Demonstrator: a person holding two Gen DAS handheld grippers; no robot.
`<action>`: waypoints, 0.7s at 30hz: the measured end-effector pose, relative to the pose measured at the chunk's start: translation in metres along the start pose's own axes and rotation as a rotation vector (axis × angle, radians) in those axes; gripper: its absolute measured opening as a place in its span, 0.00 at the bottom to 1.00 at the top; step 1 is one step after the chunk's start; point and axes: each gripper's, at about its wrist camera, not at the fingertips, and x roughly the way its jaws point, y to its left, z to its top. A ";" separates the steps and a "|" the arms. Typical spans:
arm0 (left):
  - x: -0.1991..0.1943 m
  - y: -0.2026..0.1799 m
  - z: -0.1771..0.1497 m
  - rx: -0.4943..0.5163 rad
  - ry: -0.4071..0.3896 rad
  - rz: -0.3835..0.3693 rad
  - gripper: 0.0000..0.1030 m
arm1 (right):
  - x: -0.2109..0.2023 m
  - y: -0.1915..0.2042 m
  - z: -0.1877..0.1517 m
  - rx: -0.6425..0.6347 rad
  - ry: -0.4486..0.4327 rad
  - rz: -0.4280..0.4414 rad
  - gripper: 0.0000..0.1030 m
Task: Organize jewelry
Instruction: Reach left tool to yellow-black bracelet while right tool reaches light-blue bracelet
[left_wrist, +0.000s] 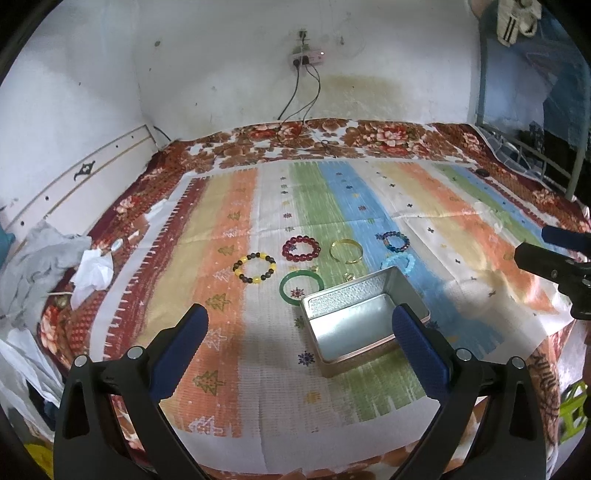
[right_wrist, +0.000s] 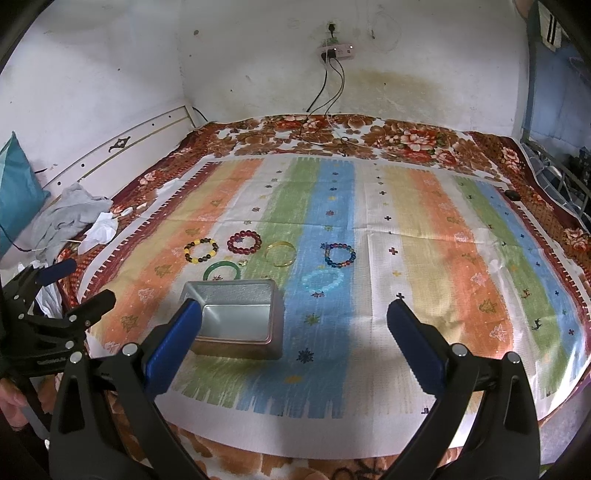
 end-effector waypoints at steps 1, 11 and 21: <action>0.002 0.000 0.000 0.000 0.006 0.000 0.95 | 0.002 0.000 0.001 0.002 0.001 0.001 0.97; 0.038 0.006 0.014 -0.003 0.031 -0.028 0.95 | 0.036 -0.012 0.011 -0.003 0.052 0.038 0.97; 0.088 0.019 0.034 0.027 0.078 -0.073 0.95 | 0.087 -0.036 0.026 0.001 0.127 0.029 0.97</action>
